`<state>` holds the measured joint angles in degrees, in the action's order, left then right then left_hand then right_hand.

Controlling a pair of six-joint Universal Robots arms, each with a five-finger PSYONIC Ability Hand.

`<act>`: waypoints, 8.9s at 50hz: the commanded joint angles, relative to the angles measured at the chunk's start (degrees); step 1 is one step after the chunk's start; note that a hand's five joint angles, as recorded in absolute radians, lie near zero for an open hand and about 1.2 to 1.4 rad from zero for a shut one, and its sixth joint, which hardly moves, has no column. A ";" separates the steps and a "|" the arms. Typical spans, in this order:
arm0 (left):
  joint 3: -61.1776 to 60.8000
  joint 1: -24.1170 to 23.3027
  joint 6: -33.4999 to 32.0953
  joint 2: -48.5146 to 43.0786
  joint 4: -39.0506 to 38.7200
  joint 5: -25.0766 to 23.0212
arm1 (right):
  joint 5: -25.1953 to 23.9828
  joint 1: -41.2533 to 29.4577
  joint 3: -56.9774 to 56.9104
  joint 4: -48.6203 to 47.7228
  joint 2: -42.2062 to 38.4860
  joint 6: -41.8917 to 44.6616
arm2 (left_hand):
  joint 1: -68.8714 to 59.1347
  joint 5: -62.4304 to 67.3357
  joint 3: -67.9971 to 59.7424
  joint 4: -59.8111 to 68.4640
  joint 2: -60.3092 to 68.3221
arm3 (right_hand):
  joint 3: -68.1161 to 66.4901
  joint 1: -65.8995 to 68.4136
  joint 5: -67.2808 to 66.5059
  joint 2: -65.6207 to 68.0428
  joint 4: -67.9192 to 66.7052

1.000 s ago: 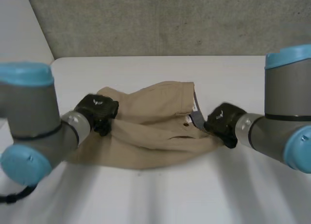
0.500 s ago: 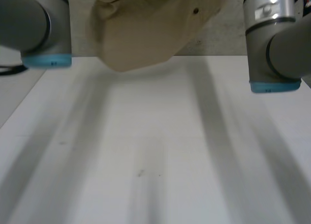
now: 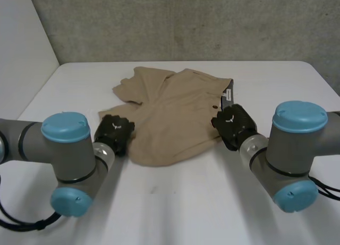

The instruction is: Fold the shorts.

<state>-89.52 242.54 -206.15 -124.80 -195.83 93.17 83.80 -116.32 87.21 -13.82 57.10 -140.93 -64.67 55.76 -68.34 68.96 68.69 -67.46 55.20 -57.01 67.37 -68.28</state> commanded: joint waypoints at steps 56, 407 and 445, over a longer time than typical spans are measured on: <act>-14.46 12.69 3.47 11.51 2.64 -9.32 | -8.56 9.71 14.57 6.79 12.51 -12.97 | 24.51 -25.61 28.18 -28.80 -28.53 | 52.50 -40.24 52.05 -52.41 53.32; 26.49 2.32 3.73 -2.81 10.38 -3.34 | -0.13 11.74 -9.16 13.13 5.05 -3.39 | -15.33 14.24 -11.66 11.04 11.31 | -12.54 24.80 -12.99 12.63 -11.72; 12.90 -0.67 -1.72 -3.80 -21.89 -2.81 | -0.65 9.36 -6.18 4.13 4.33 -12.78 | 52.44 -53.53 56.11 -56.73 -56.46 | 57.46 -45.20 57.01 -57.37 58.28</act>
<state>-63.22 241.75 -207.90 -138.95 -220.17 89.60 87.61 -107.58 74.60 -20.43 54.10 -147.47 -10.97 2.71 -12.48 11.84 11.74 -11.98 11.70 -3.91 12.71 -13.44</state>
